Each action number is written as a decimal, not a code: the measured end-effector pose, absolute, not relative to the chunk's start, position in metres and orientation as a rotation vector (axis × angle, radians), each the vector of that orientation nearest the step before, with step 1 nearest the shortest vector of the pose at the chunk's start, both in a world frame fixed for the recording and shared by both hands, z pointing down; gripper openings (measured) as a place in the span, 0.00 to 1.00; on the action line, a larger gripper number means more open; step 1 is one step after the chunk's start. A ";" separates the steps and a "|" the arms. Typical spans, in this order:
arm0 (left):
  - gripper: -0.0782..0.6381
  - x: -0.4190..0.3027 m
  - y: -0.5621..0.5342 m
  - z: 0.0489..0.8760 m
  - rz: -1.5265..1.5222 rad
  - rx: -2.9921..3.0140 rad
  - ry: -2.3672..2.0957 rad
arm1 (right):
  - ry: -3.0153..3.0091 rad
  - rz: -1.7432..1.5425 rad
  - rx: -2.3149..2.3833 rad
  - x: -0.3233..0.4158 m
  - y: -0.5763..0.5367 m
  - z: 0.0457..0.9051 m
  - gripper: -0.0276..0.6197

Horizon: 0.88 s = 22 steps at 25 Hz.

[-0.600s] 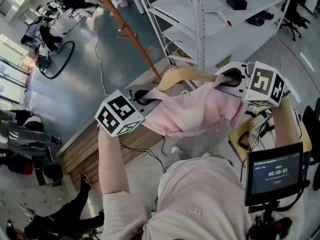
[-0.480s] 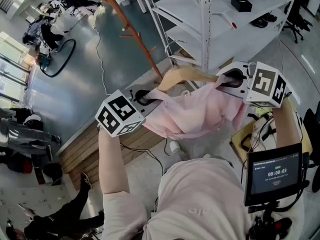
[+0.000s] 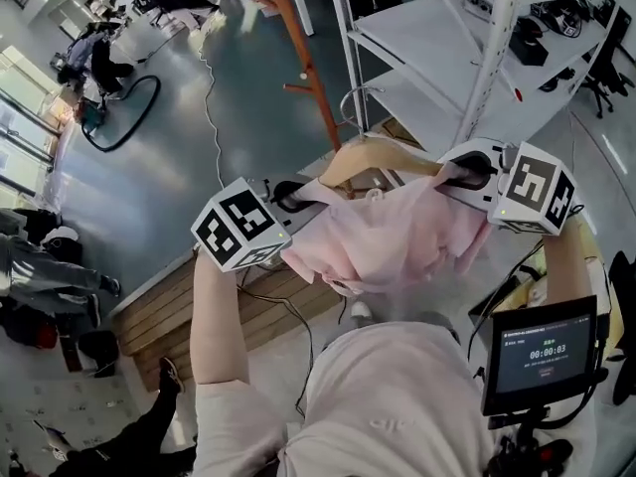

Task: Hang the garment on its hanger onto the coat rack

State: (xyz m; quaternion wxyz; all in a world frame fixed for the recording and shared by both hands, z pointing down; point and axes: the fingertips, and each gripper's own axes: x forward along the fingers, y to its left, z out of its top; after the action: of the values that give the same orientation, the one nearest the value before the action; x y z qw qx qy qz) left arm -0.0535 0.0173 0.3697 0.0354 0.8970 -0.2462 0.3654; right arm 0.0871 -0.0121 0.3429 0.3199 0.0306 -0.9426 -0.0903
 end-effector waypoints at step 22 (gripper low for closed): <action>0.14 -0.247 -0.190 0.350 1.197 2.721 -0.809 | -2.501 -0.181 0.080 -0.104 -0.216 0.328 0.15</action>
State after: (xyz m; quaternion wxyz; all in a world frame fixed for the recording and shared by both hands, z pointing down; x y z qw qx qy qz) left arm -0.2474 -0.1900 0.3500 0.0302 0.8828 -0.2626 0.3882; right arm -0.1042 -0.2158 0.3276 0.3114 0.0301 -0.9473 -0.0684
